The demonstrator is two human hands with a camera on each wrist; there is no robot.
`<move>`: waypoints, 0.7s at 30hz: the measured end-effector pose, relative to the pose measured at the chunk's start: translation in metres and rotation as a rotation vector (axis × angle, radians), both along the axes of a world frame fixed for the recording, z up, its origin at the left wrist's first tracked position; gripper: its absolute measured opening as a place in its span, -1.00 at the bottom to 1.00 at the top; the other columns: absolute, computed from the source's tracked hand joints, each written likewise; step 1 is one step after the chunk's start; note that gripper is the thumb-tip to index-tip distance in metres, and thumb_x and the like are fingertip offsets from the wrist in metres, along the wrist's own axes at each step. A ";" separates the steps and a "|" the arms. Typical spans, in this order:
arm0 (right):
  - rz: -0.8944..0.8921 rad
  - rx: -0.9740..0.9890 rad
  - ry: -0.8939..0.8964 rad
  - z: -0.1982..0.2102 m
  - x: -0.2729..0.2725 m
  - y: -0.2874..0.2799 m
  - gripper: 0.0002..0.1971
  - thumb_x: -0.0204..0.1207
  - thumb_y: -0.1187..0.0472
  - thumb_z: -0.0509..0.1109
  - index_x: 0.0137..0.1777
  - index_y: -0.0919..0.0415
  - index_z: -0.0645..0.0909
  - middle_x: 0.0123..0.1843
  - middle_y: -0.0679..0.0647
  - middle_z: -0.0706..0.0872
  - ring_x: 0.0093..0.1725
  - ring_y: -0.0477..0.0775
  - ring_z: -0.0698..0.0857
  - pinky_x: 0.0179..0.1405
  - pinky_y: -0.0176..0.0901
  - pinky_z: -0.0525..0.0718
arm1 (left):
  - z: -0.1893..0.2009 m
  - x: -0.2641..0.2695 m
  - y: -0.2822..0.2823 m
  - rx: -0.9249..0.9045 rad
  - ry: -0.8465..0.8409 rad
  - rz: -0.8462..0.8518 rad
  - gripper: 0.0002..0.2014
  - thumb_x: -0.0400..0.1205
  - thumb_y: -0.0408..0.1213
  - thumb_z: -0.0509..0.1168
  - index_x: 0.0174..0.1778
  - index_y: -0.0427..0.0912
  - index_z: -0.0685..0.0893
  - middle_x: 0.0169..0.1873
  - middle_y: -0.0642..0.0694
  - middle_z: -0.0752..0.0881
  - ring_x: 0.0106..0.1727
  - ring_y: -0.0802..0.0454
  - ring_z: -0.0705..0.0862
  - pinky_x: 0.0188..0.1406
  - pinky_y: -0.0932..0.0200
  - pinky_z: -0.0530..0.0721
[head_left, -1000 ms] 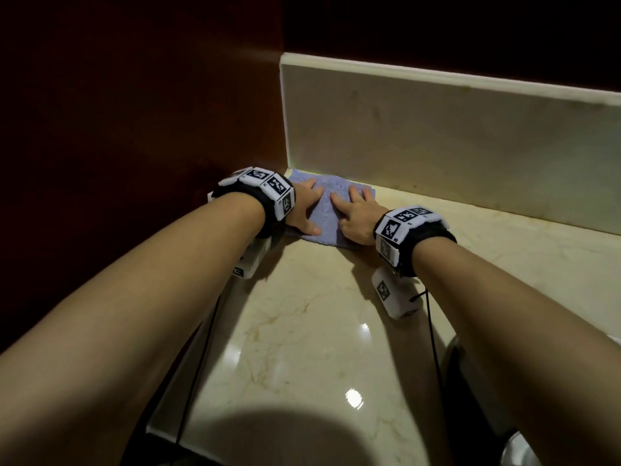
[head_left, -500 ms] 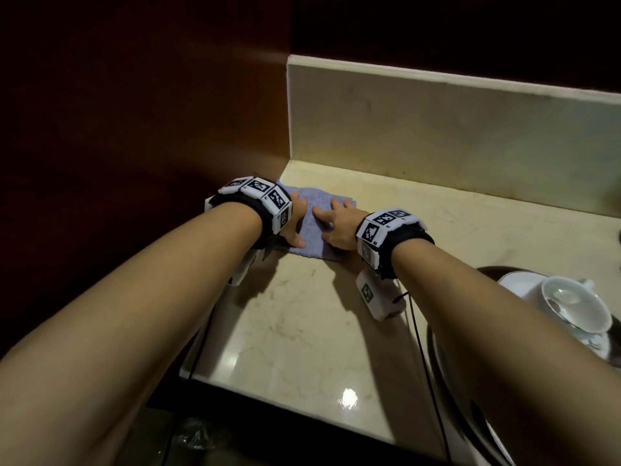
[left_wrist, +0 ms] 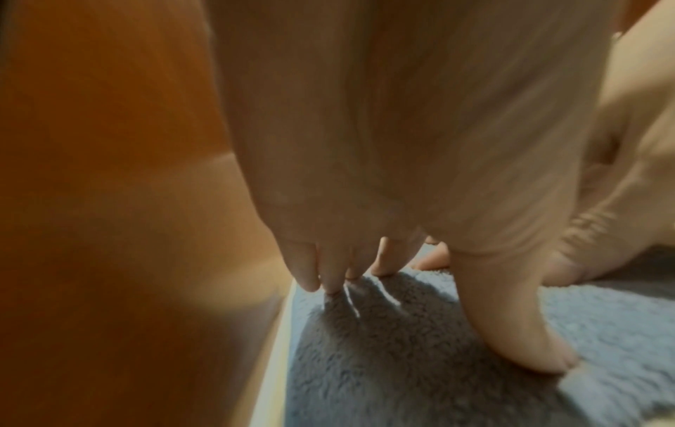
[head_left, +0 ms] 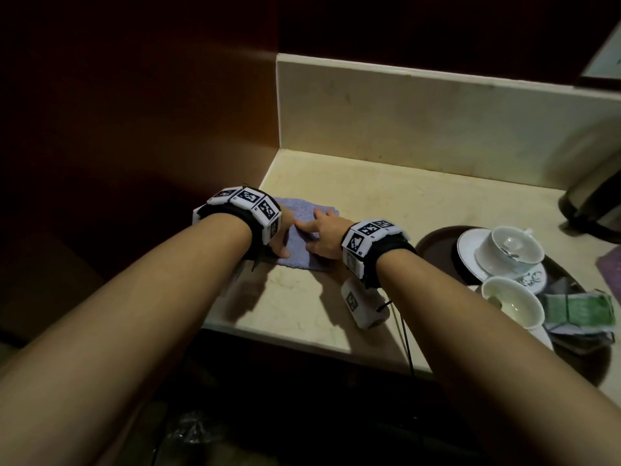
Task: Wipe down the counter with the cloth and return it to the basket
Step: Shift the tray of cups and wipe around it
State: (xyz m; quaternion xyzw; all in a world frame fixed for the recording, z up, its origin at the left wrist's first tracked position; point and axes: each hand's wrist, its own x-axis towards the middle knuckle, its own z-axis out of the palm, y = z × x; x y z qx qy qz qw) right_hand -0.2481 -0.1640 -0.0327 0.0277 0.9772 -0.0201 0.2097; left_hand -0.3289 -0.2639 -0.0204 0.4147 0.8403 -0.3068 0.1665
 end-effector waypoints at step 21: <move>0.215 0.017 -0.061 0.011 0.111 -0.031 -0.43 0.73 0.03 0.14 0.72 -0.01 0.12 0.59 0.31 0.36 0.42 0.35 0.53 0.31 0.07 0.55 | 0.001 0.136 -0.078 0.220 -0.206 0.263 0.01 0.63 0.23 0.24 0.73 -0.18 -0.24 0.71 -0.20 -0.22 0.72 -0.15 0.05 0.63 -0.06 0.19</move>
